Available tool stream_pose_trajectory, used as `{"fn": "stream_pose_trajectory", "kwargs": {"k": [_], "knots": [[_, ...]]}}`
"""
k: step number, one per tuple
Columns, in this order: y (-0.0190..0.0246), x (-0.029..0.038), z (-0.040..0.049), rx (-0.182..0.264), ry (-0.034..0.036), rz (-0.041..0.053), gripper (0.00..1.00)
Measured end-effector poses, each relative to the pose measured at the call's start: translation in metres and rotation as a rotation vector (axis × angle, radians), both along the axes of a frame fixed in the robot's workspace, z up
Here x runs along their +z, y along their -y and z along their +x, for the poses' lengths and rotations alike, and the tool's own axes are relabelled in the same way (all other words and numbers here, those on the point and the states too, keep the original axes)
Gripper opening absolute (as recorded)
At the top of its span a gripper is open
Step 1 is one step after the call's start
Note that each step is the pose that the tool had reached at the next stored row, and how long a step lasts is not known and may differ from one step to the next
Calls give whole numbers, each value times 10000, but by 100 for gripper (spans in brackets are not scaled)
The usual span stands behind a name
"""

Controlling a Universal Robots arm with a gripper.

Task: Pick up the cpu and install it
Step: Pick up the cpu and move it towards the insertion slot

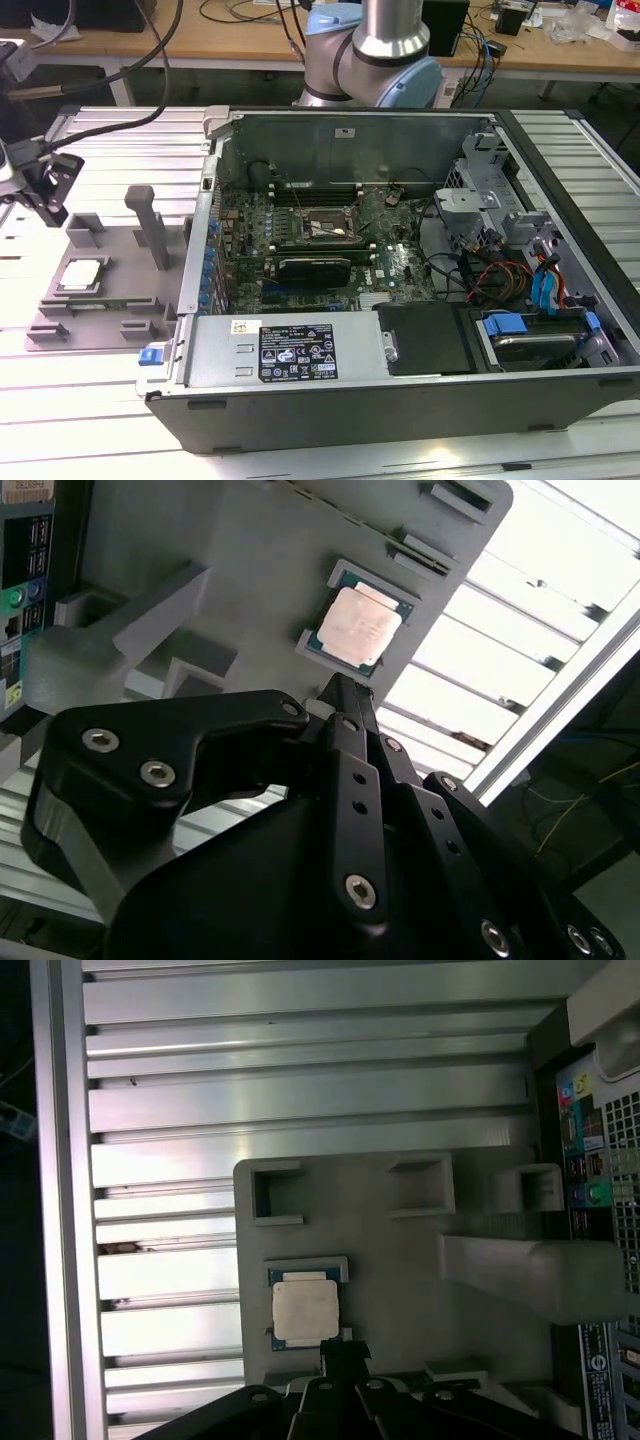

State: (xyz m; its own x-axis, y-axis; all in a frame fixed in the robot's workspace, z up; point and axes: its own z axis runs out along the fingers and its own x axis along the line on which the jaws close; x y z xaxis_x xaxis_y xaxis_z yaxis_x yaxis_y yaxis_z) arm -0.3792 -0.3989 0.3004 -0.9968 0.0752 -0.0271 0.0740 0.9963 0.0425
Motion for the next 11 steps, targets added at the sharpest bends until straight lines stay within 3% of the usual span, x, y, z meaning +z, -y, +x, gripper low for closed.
{"fn": "stream_pose_trajectory", "kwargs": {"k": [6,11], "knots": [[3,-64,-80,1,0,1,11],[17,-239,-96,1,-1,1,11]]}}
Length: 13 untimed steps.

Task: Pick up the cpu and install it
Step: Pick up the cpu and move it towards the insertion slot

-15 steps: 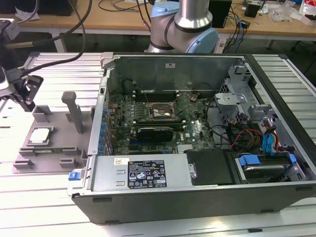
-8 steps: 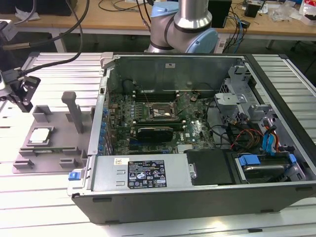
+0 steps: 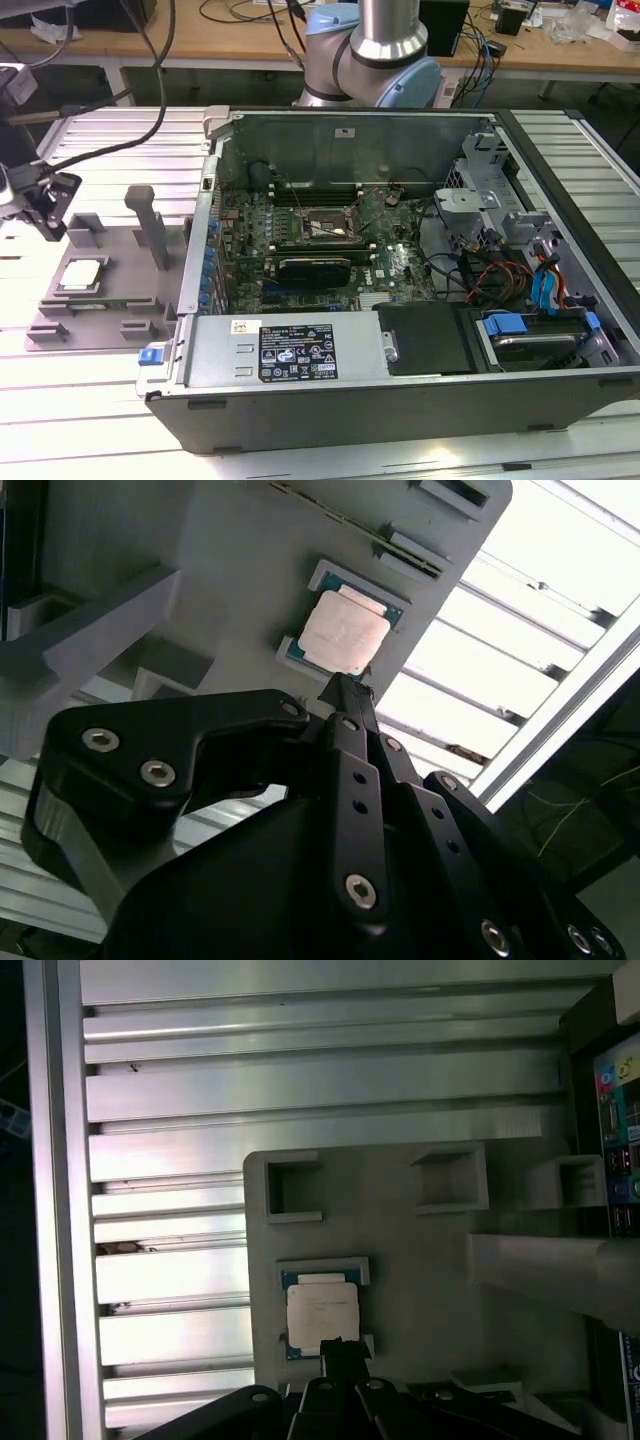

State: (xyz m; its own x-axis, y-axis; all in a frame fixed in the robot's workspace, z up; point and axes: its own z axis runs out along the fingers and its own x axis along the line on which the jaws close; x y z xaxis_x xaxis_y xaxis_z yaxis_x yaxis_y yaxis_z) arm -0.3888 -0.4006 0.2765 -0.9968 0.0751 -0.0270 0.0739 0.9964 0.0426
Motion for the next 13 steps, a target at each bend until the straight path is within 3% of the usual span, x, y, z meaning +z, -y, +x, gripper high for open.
{"fn": "stream_pose_trajectory", "kwargs": {"k": [4,13], "knots": [[33,-82,0,1,0,0,11],[42,-271,0,232,0,-1,11]]}}
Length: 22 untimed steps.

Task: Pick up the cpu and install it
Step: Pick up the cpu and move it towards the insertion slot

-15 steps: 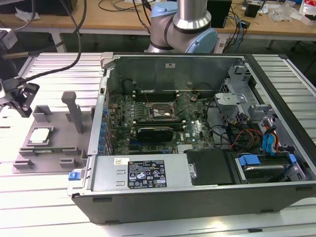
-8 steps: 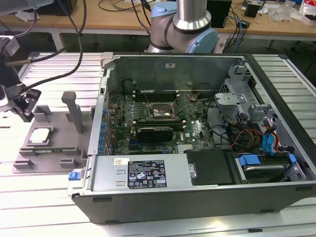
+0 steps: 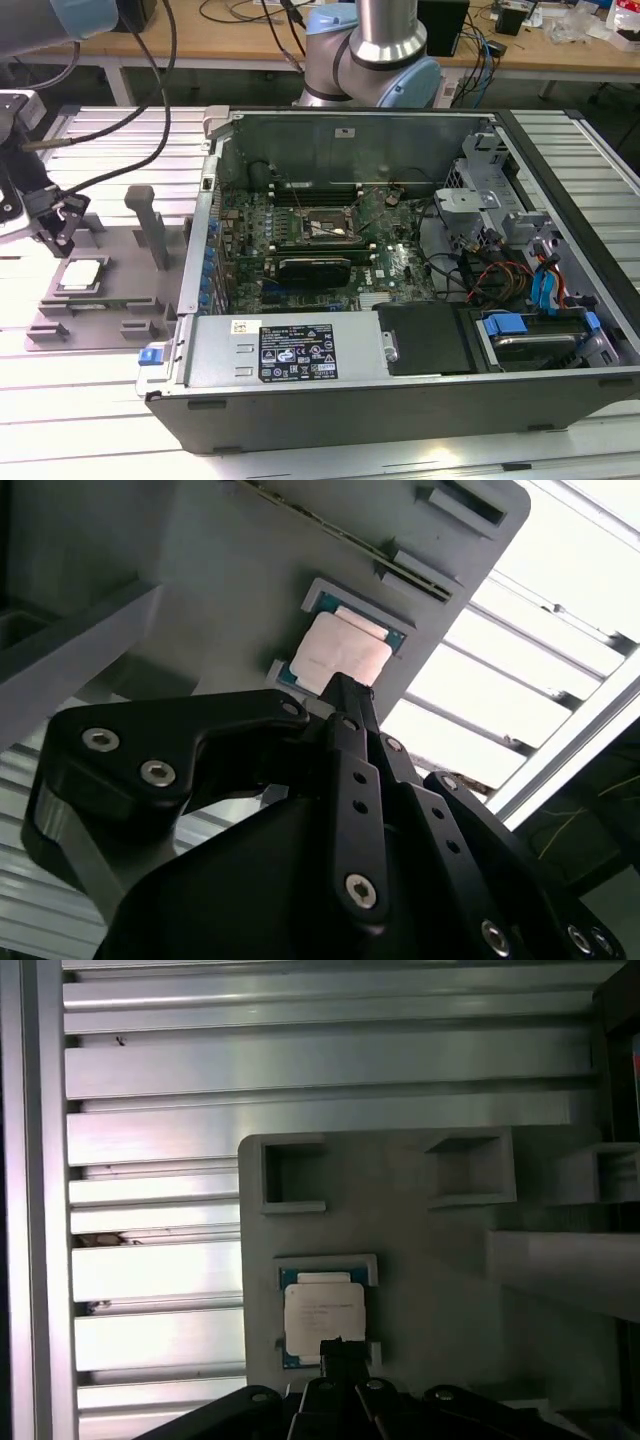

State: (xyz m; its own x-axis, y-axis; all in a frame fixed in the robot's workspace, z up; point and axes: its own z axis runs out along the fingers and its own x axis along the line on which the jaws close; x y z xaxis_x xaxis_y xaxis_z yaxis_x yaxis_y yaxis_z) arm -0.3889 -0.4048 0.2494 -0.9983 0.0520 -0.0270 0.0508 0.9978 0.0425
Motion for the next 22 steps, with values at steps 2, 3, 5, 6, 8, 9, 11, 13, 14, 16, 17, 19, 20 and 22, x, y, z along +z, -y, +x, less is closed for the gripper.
{"fn": "stream_pose_trajectory", "kwargs": {"k": [2,3,5,6,8,9,11,13,14,16,17,19,20,22], "knots": [[0,-58,-1,196,1,1,11],[1,-79,-2,227,0,0,11],[0,-136,-6,282,1,1,11],[0,-156,-8,301,0,0,11],[0,-191,-9,330,1,1,11],[0,-219,-10,358,1,1,11],[0,-223,-11,363,-2,-1,11],[0,-226,-11,363,-1,-1,11],[0,-226,-11,364,-1,0,11],[0,-228,-11,364,0,0,16],[0,-229,-11,363,0,0,23],[0,-231,-11,364,0,0,42],[0,-232,-11,363,0,0,54],[-1,-245,-10,363,7,10,60]]}}
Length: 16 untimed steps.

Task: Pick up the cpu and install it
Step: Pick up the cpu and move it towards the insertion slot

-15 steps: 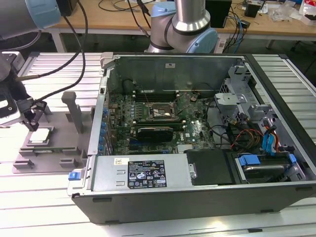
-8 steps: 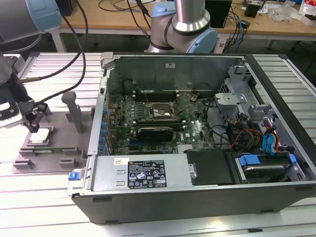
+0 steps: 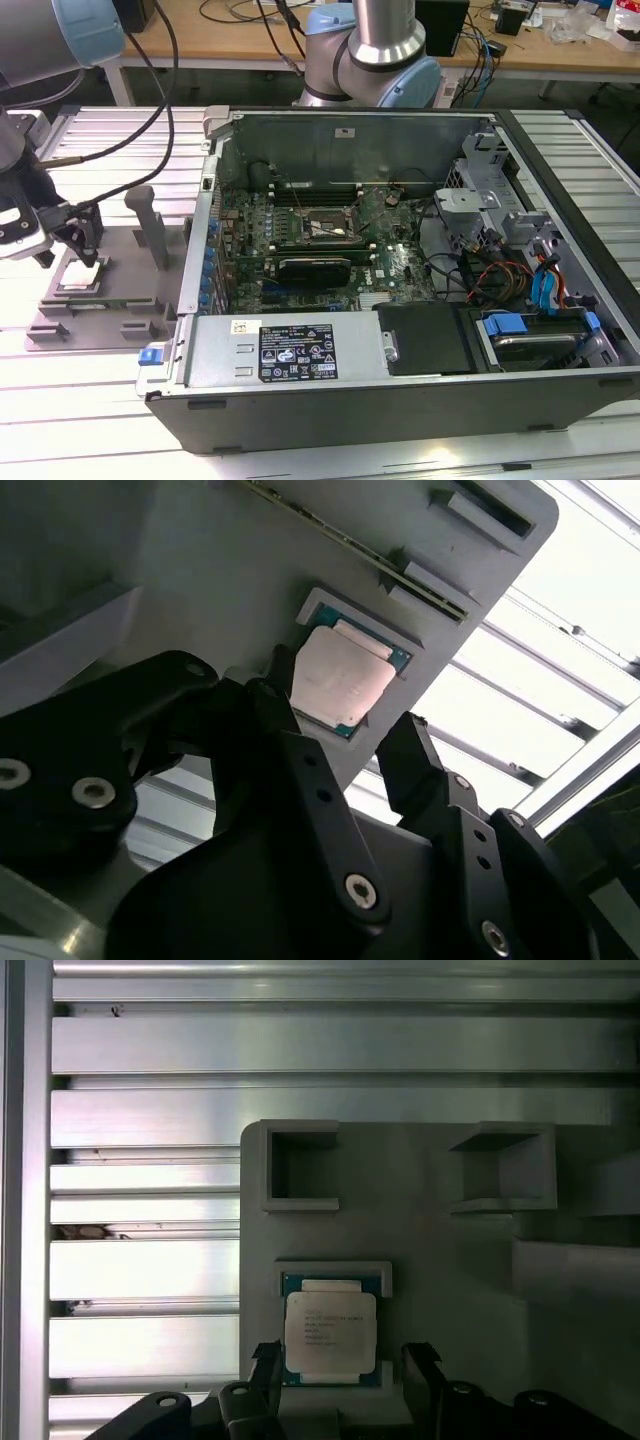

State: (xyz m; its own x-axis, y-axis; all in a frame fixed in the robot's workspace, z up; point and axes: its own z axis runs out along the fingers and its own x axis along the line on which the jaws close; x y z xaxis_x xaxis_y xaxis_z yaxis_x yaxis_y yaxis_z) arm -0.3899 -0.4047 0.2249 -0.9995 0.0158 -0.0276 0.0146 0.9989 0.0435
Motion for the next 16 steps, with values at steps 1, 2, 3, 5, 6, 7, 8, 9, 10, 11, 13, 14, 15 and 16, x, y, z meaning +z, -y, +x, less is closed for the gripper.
{"fn": "stream_pose_trajectory", "kwargs": {"k": [1,2,3,5,6,7,8,9,10,11,13,14,15,16], "knots": [[0,-8,-1,-1,1,7,60],[0,-29,-1,-1,6,10,60],[1,-50,0,0,9,11,60],[1,-76,0,2,8,-1,60],[2,-94,1,3,8,-15,60],[2,-115,0,3,8,-26,60],[1,-146,0,1,9,-34,60],[0,-161,0,1,8,-35,60],[-1,-166,0,1,9,-35,60],[-2,-172,0,1,9,-35,60],[-2,-179,-1,1,5,-43,60],[-2,-181,-1,1,6,-43,60],[-3,-182,0,0,8,-43,60],[-3,-182,-1,0,8,-44,60]]}}
